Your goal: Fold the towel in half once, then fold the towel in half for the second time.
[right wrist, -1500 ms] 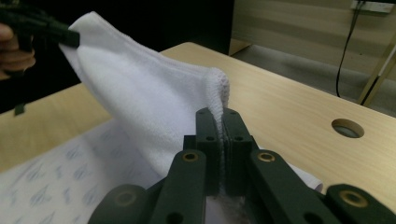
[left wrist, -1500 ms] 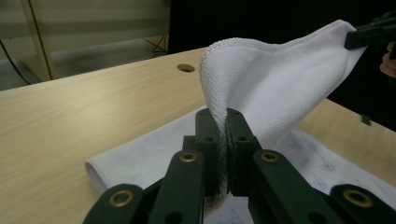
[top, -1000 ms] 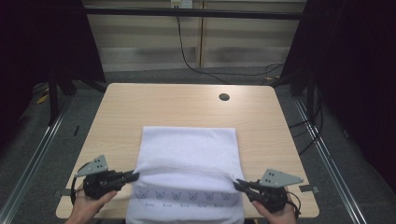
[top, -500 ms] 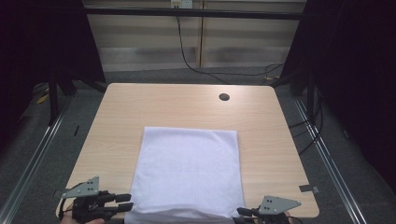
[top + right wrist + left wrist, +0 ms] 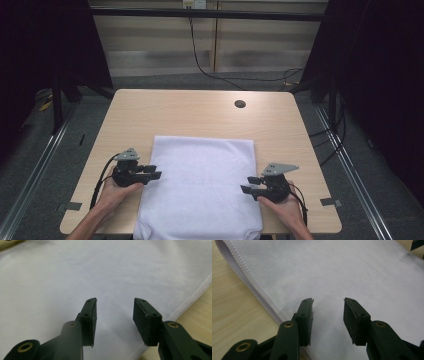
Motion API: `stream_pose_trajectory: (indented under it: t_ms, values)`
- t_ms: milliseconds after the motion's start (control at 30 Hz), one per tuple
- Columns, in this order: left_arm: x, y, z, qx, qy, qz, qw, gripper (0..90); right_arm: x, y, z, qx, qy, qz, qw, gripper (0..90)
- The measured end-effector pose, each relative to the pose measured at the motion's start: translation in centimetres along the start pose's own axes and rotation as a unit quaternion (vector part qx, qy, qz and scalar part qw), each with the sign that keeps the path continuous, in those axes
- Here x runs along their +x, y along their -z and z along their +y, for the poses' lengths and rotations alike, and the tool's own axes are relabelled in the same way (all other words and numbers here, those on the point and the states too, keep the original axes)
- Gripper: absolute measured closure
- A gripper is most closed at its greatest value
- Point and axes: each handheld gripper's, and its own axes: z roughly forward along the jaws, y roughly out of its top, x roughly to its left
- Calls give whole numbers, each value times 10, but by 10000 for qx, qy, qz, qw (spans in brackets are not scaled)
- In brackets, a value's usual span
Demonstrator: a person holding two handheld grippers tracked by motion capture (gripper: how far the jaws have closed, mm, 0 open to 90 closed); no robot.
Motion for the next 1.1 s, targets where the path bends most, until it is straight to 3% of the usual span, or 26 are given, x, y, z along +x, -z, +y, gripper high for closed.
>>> stream_pose_trajectory:
  t_ms: [33,133,200,267,333,400,500,567,767,833,900,1000,1100]
  values:
    - [1,-2,-1,-92,-27,2,10000,609,-5,-7,2,62,4,-154,9999,523]
    - [1,0,-2,-66,-160,37,9998,624,-16,-21,6,146,-84,-301,9994,526]
    - [0,1,-3,-65,-127,76,9999,625,-18,-25,7,46,-186,-261,9995,511]
    - [-4,3,-5,-32,-174,152,9997,625,-15,-24,7,111,-166,-312,9993,501]
    - [-9,6,-8,3,-131,97,9999,624,-11,-21,5,173,-93,-343,9992,501]
    - [-14,10,-14,2,-172,16,9999,626,-8,-18,2,215,-98,-303,9993,501]
    - [-22,18,-24,-15,-56,-155,9999,630,-2,-13,-3,240,-88,-233,9994,501]
    - [-27,24,-30,41,-140,-140,9998,636,4,-9,-6,260,-28,-192,9995,500]
    - [-37,37,-37,140,-79,-284,9995,594,22,1,-14,432,-6,52,9991,492]
    - [-34,38,-32,23,-84,-182,9998,569,21,4,-11,442,54,108,9989,474]
    - [-26,38,-21,-112,-136,-23,9998,538,13,6,-3,240,57,41,9997,456]
    - [-7,32,0,-291,-65,263,9992,493,-8,1,16,82,57,-178,9998,423]
    - [13,23,13,-396,99,380,9984,467,-33,-12,34,4,-70,-319,9995,395]
